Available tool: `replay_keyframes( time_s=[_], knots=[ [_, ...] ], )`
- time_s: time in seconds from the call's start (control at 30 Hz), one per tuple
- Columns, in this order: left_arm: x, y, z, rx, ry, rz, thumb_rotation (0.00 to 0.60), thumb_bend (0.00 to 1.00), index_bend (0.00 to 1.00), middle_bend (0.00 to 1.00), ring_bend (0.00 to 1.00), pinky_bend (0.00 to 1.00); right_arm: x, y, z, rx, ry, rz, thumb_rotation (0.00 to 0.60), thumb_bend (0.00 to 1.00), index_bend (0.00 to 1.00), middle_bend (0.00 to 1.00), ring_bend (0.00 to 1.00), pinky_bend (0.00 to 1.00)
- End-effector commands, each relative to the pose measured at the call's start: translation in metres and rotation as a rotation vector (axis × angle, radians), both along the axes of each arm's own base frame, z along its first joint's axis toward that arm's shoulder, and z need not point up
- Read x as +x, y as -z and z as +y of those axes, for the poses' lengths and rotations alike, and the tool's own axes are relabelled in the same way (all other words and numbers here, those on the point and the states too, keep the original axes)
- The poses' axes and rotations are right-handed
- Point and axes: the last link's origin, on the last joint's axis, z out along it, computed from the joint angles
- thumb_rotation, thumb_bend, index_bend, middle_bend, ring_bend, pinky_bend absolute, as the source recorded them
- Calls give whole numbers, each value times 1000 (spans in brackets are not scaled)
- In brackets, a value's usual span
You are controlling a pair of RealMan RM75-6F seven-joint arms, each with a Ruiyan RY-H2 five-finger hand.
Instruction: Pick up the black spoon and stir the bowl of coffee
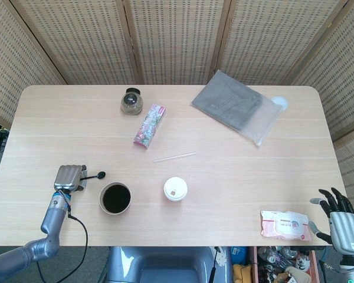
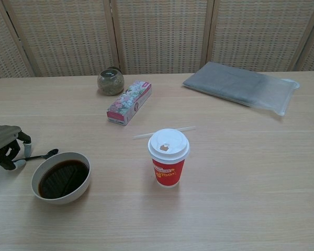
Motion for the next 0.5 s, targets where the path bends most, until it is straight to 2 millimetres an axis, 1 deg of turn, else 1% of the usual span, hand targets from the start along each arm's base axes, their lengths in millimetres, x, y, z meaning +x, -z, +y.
replay_keyframes(
  time_s=[0.03,0.5],
  knots=[
    [0,0,0,0,-1,3,600,411,481,786,732,698,0,0,0,-1,1,0,600,383,368,277,108,192],
    [-6,1,-5,10,-20,12,600,411,481,787,732,698,-3,-2,0,-6,3,-2,600,383,368,277,108,192]
  ],
)
